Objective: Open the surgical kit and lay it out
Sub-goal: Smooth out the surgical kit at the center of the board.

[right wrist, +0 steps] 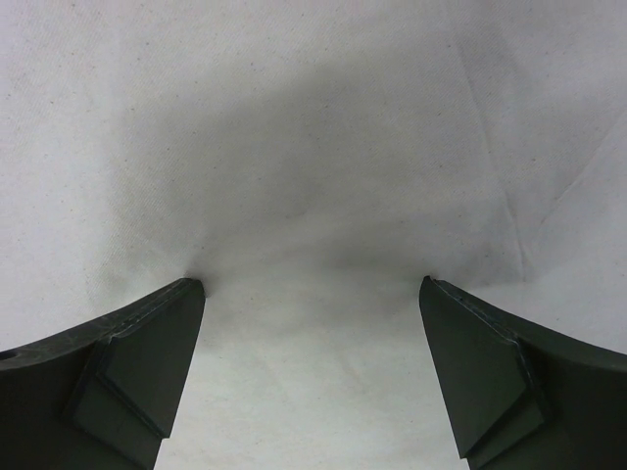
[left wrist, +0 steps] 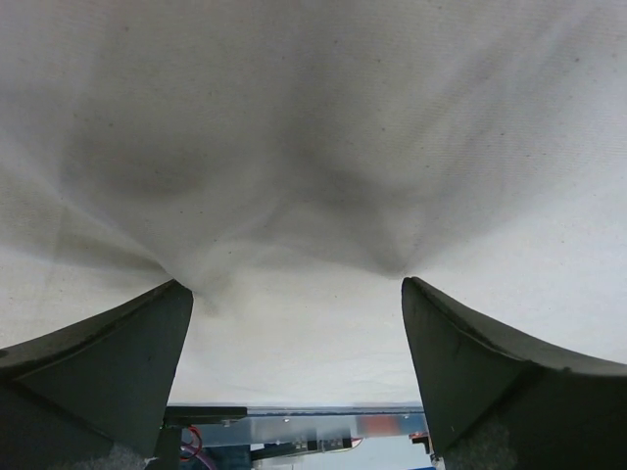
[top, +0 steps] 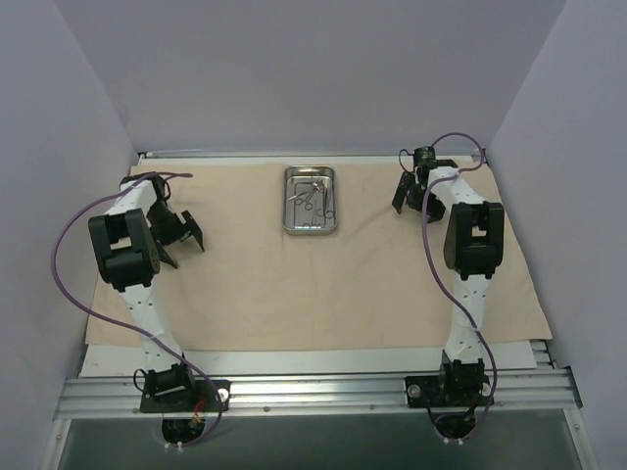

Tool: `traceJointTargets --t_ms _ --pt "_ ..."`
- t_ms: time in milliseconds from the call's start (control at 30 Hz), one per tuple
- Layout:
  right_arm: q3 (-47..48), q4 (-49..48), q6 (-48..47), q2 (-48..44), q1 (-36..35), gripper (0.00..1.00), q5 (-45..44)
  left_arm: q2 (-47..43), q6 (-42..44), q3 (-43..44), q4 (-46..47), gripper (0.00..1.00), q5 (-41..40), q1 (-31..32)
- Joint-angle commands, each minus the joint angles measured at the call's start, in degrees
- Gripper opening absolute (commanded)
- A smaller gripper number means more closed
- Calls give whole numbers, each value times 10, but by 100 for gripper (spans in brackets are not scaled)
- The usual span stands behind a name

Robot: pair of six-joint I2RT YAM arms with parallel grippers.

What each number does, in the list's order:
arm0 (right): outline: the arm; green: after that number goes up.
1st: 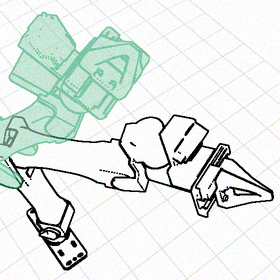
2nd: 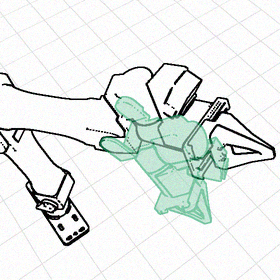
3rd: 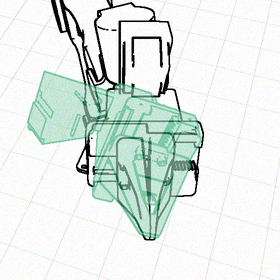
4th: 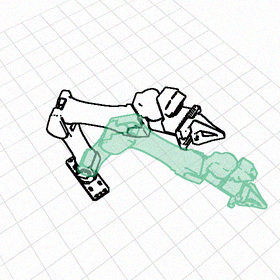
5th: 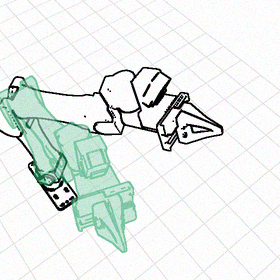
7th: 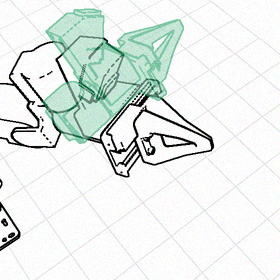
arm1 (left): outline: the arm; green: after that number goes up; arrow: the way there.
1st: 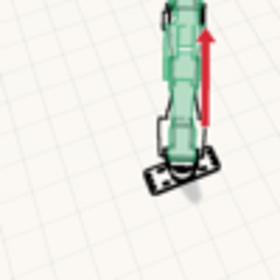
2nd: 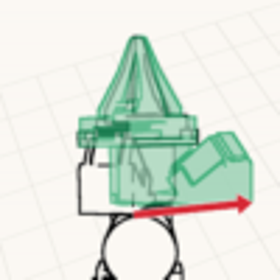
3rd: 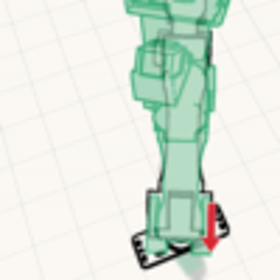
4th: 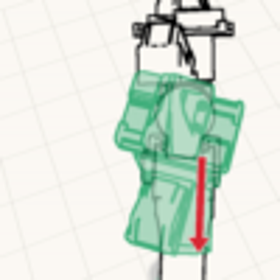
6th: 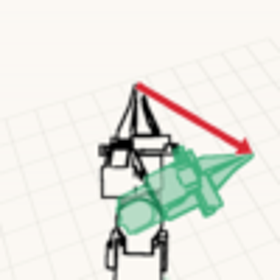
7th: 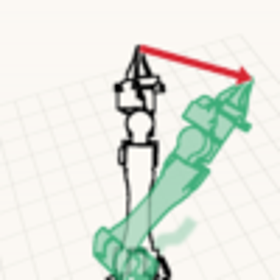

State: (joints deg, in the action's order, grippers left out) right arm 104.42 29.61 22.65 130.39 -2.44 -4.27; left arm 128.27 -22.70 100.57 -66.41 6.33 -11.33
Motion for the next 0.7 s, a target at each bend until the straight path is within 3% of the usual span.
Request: traceJointTargets --t_ms 0,167,267,400,667 --pt "26 26 -7 5 -9 99 -11 33 24 29 51 96 52 -1" --pt "12 19 -9 -8 -20 99 -9 -45 20 -31 72 97 54 -11" --pt "10 26 -6 -20 -23 99 -2 -136 -4 -72 77 99 8 -16" --pt "-19 22 5 -55 -27 99 2 -241 -23 -150 96 94 -4 -29" --pt "-104 49 -10 -123 -59 99 8 -260 -30 -220 74 94 -33 -68"
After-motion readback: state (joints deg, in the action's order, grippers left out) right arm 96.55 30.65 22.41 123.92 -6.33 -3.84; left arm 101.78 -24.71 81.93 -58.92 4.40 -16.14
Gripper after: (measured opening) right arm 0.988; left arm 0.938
